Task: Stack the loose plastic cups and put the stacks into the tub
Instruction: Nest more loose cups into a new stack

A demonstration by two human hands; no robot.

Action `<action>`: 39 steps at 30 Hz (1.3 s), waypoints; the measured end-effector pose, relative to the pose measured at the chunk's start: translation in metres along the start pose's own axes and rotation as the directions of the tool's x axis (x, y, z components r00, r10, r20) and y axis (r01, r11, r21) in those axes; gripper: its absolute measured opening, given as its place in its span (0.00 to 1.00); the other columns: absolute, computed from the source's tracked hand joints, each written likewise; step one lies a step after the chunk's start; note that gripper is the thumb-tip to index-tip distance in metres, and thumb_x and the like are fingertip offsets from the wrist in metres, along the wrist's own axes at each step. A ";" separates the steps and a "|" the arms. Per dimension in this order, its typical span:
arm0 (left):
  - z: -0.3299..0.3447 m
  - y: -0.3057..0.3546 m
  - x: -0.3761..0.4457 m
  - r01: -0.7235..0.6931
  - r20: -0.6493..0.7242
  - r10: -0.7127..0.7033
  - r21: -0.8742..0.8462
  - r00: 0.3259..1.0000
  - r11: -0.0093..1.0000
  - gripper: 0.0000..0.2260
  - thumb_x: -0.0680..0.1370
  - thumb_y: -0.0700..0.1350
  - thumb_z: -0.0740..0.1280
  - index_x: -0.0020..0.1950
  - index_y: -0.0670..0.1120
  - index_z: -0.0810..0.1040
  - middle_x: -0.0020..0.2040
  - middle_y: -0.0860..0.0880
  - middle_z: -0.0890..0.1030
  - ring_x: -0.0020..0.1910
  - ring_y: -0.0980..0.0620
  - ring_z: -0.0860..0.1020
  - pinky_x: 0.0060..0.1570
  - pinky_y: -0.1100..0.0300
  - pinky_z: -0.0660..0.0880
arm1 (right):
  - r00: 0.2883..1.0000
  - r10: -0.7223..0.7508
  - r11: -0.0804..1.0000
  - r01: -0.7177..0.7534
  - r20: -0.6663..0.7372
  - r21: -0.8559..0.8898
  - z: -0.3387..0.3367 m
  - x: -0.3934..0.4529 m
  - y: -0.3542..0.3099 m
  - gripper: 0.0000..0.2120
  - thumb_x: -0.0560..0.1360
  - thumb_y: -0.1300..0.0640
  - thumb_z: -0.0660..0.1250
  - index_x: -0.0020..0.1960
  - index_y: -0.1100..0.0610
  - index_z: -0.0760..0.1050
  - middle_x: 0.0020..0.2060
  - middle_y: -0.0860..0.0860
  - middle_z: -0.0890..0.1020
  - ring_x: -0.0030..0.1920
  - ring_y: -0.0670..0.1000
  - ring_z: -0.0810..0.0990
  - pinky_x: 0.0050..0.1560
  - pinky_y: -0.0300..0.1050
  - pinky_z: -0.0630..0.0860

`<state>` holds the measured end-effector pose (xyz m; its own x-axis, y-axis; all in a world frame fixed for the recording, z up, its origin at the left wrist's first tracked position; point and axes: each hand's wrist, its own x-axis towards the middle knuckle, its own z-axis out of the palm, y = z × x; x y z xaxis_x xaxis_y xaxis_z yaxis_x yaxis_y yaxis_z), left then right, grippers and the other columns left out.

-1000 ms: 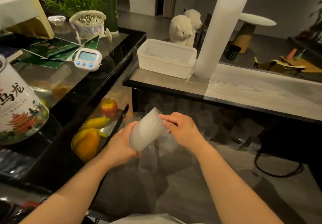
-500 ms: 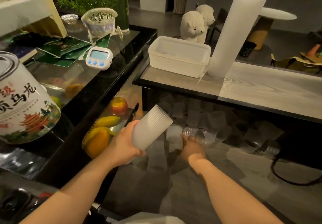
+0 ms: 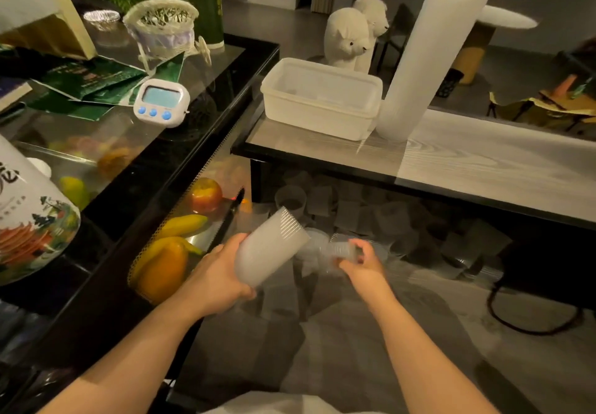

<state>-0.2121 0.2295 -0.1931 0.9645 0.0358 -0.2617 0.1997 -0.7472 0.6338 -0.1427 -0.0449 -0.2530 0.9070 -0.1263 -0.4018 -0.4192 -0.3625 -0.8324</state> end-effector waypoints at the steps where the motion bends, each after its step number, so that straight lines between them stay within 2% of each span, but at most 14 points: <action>1: 0.002 0.003 0.003 -0.005 0.010 0.005 0.012 1.000 1.000 0.47 0.61 0.48 0.80 0.73 0.61 0.57 0.59 0.54 0.70 0.56 0.51 0.73 0.49 0.53 0.79 | 1.000 0.002 0.985 -0.003 0.004 0.171 -0.010 -0.005 -0.007 0.25 0.71 0.56 0.75 0.63 0.46 0.69 0.60 0.56 0.78 0.54 0.57 0.80 0.53 0.52 0.79; 4: 0.005 0.009 0.008 -0.038 0.028 0.036 0.052 0.999 0.998 0.48 0.59 0.51 0.80 0.73 0.60 0.58 0.58 0.55 0.71 0.56 0.52 0.74 0.51 0.51 0.79 | 0.992 -0.116 0.817 0.064 0.054 0.573 -0.031 -0.027 -0.039 0.20 0.74 0.63 0.71 0.62 0.53 0.69 0.59 0.59 0.79 0.55 0.58 0.81 0.50 0.51 0.79; 10: 0.010 0.020 0.013 -0.110 0.051 0.109 0.008 0.993 0.994 0.48 0.59 0.50 0.80 0.72 0.64 0.57 0.61 0.57 0.70 0.58 0.54 0.72 0.54 0.54 0.76 | 0.938 -0.323 0.660 0.130 0.123 0.740 -0.048 -0.052 -0.077 0.22 0.72 0.63 0.68 0.65 0.53 0.70 0.59 0.59 0.78 0.60 0.59 0.80 0.62 0.57 0.76; 15: 0.005 0.026 0.008 -0.156 0.058 0.158 -0.032 0.986 0.987 0.47 0.61 0.49 0.80 0.72 0.66 0.57 0.60 0.60 0.68 0.58 0.56 0.71 0.51 0.59 0.74 | 0.914 -0.382 0.795 0.247 0.141 0.554 -0.034 -0.060 -0.083 0.26 0.65 0.47 0.78 0.58 0.57 0.78 0.57 0.56 0.82 0.61 0.57 0.80 0.62 0.54 0.76; 18: 0.002 0.024 0.006 -0.168 0.051 0.171 -0.061 0.984 0.984 0.46 0.61 0.48 0.80 0.71 0.66 0.58 0.58 0.64 0.68 0.57 0.58 0.72 0.45 0.65 0.72 | 0.908 -0.396 0.868 0.321 0.136 0.380 -0.029 -0.059 -0.084 0.19 0.69 0.48 0.75 0.57 0.54 0.80 0.54 0.51 0.83 0.58 0.51 0.81 0.63 0.55 0.76; 21: -0.001 0.023 0.003 -0.169 0.041 0.172 -0.075 0.984 0.983 0.46 0.62 0.48 0.80 0.72 0.65 0.58 0.60 0.63 0.68 0.57 0.58 0.72 0.45 0.66 0.72 | 0.903 -0.384 0.920 0.356 0.194 0.165 -0.028 -0.058 -0.088 0.18 0.75 0.50 0.70 0.64 0.50 0.76 0.58 0.45 0.81 0.58 0.43 0.79 0.64 0.48 0.75; 24: -0.001 0.025 0.004 -0.163 0.007 0.165 -0.097 0.986 0.982 0.46 0.63 0.47 0.80 0.72 0.64 0.58 0.59 0.63 0.68 0.56 0.57 0.72 0.44 0.66 0.72 | 0.887 -0.333 0.939 0.341 0.320 0.032 -0.022 -0.060 -0.092 0.23 0.79 0.40 0.60 0.72 0.45 0.68 0.68 0.40 0.73 0.65 0.37 0.71 0.66 0.37 0.68; 27: -0.001 0.028 0.007 -0.169 -0.031 0.167 -0.099 0.985 0.981 0.45 0.64 0.46 0.80 0.72 0.64 0.57 0.60 0.59 0.68 0.58 0.56 0.71 0.43 0.66 0.71 | 0.845 -0.342 0.922 0.386 0.412 -0.025 -0.016 -0.058 -0.095 0.31 0.77 0.32 0.50 0.77 0.40 0.57 0.75 0.36 0.61 0.73 0.36 0.57 0.72 0.37 0.54; 29: 0.001 0.027 0.011 -0.162 -0.048 0.158 -0.097 0.986 0.982 0.45 0.63 0.46 0.80 0.72 0.64 0.57 0.61 0.59 0.68 0.58 0.56 0.71 0.44 0.65 0.71 | 0.824 -0.352 0.919 0.395 0.443 -0.004 -0.015 -0.053 -0.100 0.31 0.76 0.31 0.47 0.77 0.38 0.55 0.75 0.35 0.59 0.74 0.37 0.57 0.73 0.39 0.54; 31: 0.003 0.028 0.015 -0.147 -0.059 0.142 -0.092 0.988 0.985 0.45 0.64 0.47 0.80 0.72 0.62 0.56 0.61 0.58 0.68 0.59 0.55 0.70 0.44 0.64 0.71 | 0.853 -0.342 0.939 0.323 0.395 0.117 -0.012 -0.038 -0.100 0.29 0.76 0.31 0.47 0.76 0.37 0.57 0.73 0.37 0.64 0.72 0.41 0.63 0.71 0.42 0.59; 33: 0.003 0.027 0.019 -0.104 -0.078 0.097 -0.095 0.992 0.990 0.46 0.64 0.48 0.81 0.74 0.60 0.56 0.62 0.56 0.69 0.58 0.53 0.70 0.47 0.59 0.73 | 0.926 -0.310 0.949 0.286 0.215 0.134 -0.003 -0.015 -0.089 0.24 0.80 0.37 0.52 0.74 0.42 0.64 0.69 0.43 0.72 0.68 0.46 0.72 0.69 0.45 0.66; 35: 0.002 0.025 0.022 -0.059 -0.098 0.049 -0.103 0.994 0.993 0.47 0.63 0.48 0.81 0.74 0.59 0.57 0.62 0.54 0.69 0.57 0.52 0.71 0.49 0.56 0.74 | 0.966 -0.250 0.958 0.256 0.060 -0.126 0.008 0.010 -0.073 0.19 0.80 0.47 0.61 0.70 0.50 0.70 0.64 0.49 0.77 0.64 0.51 0.75 0.65 0.43 0.70; 37: 0.001 0.021 0.025 -0.029 -0.101 0.016 -0.123 0.995 0.992 0.47 0.62 0.47 0.82 0.74 0.59 0.58 0.61 0.54 0.70 0.57 0.51 0.72 0.51 0.53 0.76 | 0.980 -0.176 0.886 0.199 0.094 -0.418 0.018 0.028 -0.056 0.22 0.79 0.52 0.65 0.71 0.52 0.69 0.66 0.52 0.75 0.66 0.53 0.73 0.65 0.43 0.69; 39: 0.001 0.015 0.028 0.003 -0.094 -0.016 -0.131 0.995 0.991 0.47 0.60 0.48 0.82 0.72 0.62 0.59 0.61 0.54 0.71 0.58 0.51 0.73 0.54 0.49 0.78 | 0.970 -0.177 0.785 0.242 0.168 -0.570 0.027 0.041 -0.045 0.26 0.78 0.54 0.65 0.75 0.53 0.65 0.70 0.53 0.70 0.69 0.54 0.69 0.69 0.43 0.65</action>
<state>-0.1822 0.2188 -0.1916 0.9732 0.1094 -0.2021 0.2236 -0.6539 0.7228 -0.0878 -0.0084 -0.2420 0.9468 0.0968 -0.3068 -0.0866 -0.8417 -0.5329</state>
